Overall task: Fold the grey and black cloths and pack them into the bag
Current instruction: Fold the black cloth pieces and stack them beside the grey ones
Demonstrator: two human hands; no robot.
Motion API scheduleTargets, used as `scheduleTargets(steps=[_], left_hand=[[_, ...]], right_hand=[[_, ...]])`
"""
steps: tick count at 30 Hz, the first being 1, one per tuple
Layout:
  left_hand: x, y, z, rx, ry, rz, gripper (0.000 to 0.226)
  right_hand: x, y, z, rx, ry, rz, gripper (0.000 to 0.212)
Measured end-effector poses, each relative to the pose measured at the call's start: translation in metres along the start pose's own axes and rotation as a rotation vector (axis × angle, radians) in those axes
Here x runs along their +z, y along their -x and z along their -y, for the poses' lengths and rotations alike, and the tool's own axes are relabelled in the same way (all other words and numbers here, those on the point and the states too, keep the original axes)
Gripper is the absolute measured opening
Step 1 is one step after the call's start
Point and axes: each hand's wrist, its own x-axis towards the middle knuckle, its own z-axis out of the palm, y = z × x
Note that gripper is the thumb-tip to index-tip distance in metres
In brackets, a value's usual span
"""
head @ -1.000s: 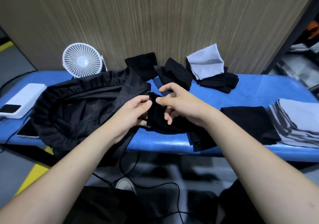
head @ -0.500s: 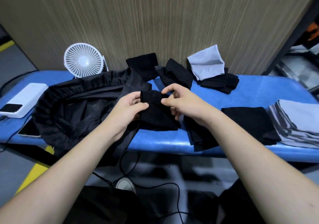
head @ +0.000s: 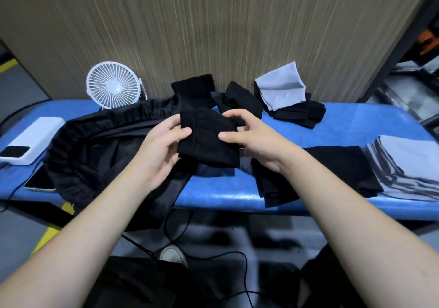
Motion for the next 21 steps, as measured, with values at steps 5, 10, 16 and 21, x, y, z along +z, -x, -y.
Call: scheduleTargets(steps=[5,10,16,21], left_hand=[[0.005,-0.001,-0.001,-0.031,-0.005,-0.064,0.022],[0.022,-0.008,0.003,-0.012,-0.049,-0.126,0.044],[0.057,-0.02,0.0,0.064,-0.1,-0.05,0.051],[0.095,-0.03,0.007,0.103,-0.24,0.075,0.027]], right_hand=[[-0.005,-0.002,0.001,-0.059,-0.094,-0.049,0.055],[-0.014,0.005,0.003,-0.116,-0.098,-0.066,0.054],[-0.05,0.026,0.01,-0.124,-0.068,-0.143,0.051],[-0.096,0.051,0.011,-0.13,-0.013,-0.235,0.046]])
